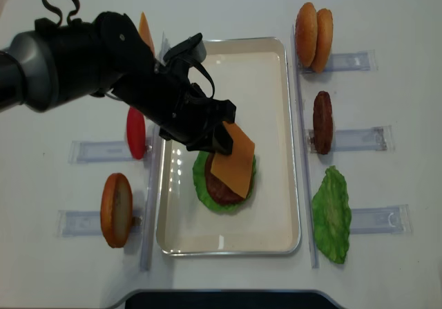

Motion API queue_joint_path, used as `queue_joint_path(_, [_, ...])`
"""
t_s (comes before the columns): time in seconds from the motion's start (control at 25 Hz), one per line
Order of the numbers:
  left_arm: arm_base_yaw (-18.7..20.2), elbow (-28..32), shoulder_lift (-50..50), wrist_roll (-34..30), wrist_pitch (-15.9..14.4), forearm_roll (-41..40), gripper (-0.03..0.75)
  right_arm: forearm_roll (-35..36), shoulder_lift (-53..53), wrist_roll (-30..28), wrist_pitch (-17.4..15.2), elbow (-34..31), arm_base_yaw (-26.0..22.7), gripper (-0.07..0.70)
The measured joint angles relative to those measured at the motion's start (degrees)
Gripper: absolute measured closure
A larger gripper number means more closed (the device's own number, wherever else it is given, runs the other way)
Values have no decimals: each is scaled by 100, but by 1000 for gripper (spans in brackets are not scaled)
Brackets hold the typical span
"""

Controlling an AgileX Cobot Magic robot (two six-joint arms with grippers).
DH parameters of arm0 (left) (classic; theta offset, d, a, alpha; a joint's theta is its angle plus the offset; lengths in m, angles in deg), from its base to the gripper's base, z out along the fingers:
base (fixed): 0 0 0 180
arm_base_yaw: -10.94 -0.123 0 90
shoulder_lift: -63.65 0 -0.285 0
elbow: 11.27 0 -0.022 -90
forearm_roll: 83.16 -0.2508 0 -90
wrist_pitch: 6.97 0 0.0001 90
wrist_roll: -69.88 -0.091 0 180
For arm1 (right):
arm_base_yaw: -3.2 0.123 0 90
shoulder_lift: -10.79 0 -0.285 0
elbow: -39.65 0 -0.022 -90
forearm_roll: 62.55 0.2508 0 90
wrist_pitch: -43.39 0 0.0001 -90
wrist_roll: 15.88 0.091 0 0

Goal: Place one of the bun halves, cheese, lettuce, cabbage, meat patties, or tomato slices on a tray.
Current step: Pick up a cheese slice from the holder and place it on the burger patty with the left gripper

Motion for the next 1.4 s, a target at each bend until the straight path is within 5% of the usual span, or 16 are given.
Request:
queue_joint_path(0.28, [0, 0, 0, -5, 0, -129, 665, 0, 0, 0, 0, 0, 0, 171])
queue_joint_path(0.72, [0, 0, 0, -5, 0, -188, 360, 0, 0, 0, 0, 0, 0, 171])
queue_joint_path(1.16, [-2, 0, 0, 454, -28, -664, 188, 0, 0, 0, 0, 0, 0, 171])
queue_joint_path(1.4, [-7, 0, -8, 761, -125, -1056, 170, 0, 0, 0, 0, 0, 0, 171])
